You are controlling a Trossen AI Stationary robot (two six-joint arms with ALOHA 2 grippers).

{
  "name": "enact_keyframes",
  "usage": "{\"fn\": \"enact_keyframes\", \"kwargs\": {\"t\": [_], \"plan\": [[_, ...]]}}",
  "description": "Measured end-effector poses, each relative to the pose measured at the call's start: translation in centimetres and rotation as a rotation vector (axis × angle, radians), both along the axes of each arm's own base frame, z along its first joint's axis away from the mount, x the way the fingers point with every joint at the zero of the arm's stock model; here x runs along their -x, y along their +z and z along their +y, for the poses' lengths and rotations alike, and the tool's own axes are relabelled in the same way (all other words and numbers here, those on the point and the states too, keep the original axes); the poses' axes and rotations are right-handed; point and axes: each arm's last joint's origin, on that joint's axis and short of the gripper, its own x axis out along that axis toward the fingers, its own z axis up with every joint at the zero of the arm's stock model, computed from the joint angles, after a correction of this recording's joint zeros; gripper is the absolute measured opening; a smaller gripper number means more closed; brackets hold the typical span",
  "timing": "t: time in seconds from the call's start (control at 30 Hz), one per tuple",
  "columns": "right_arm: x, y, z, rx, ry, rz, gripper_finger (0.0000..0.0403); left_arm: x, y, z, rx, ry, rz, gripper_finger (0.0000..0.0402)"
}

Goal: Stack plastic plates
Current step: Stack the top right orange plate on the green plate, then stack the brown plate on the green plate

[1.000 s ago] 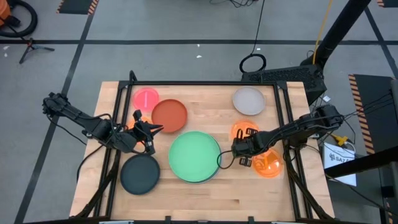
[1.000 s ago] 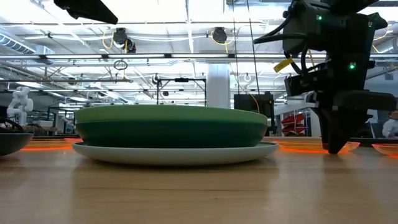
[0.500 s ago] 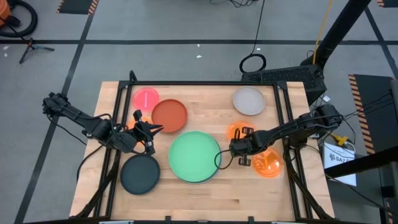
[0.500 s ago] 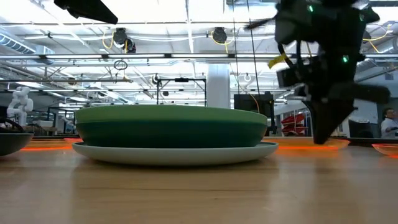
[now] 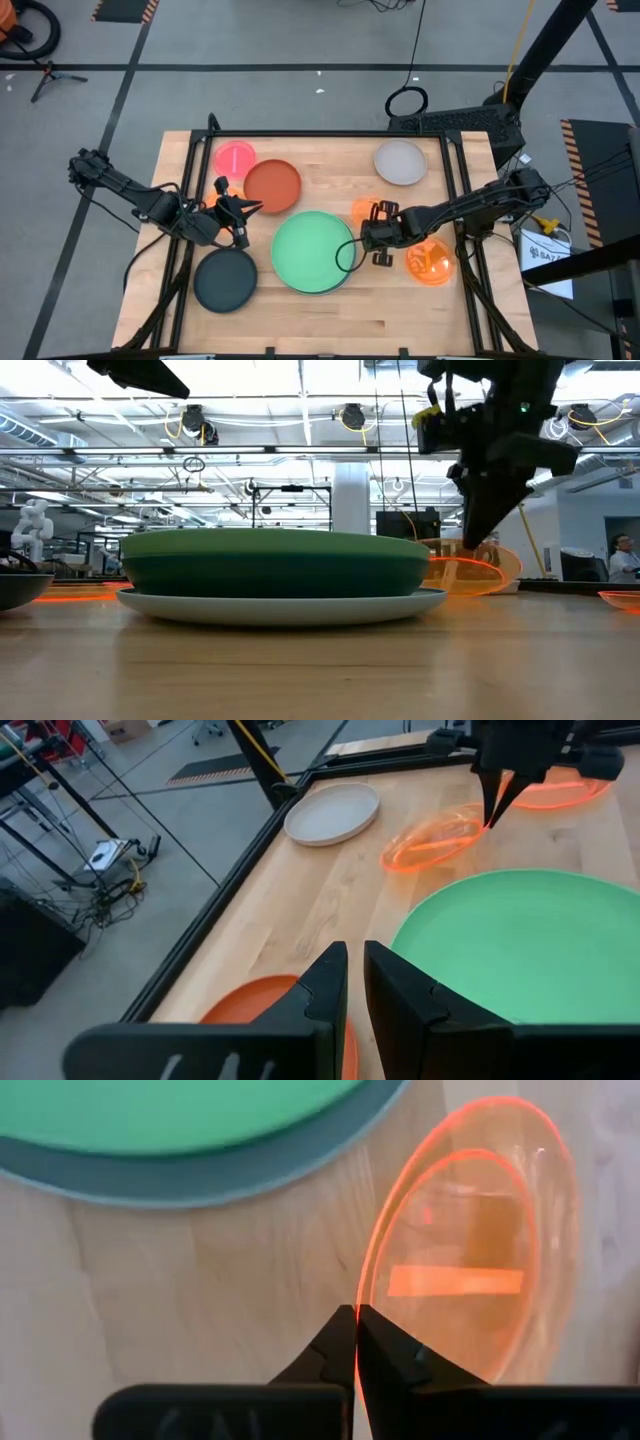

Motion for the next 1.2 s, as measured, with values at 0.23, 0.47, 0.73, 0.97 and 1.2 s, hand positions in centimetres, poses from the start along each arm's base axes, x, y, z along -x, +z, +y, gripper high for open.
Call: {"fn": "enact_keyframes", "kwargs": {"t": [0.23,0.47,0.73,0.97,1.2], "plan": [[1.3,-2.7,-0.3,-0.052,-0.033,0.031,0.0045,-0.7,-0.6,-0.3,0.059,0.042,-0.007,0.0047],[2.3,-1.9,-0.4,-0.088,-0.067,0.105,0.0129,-3.8,-3.8,-0.1,0.006,0.002,0.205,0.0047],[2.1,2.4,-0.8,0.048,0.011,-0.219,0.0154,-6.6,-7.1,6.3,0.168,-0.256,0.798,0.0047],[2.1,5.0,-1.0,0.127,0.094,-0.406,0.0155,-7.2,-9.6,11.0,0.429,-0.272,0.867,0.0047],[2.0,5.2,-0.9,0.138,0.115,-0.423,0.0155,-7.1,-9.8,11.3,0.397,-0.298,0.89,0.0047]]}}
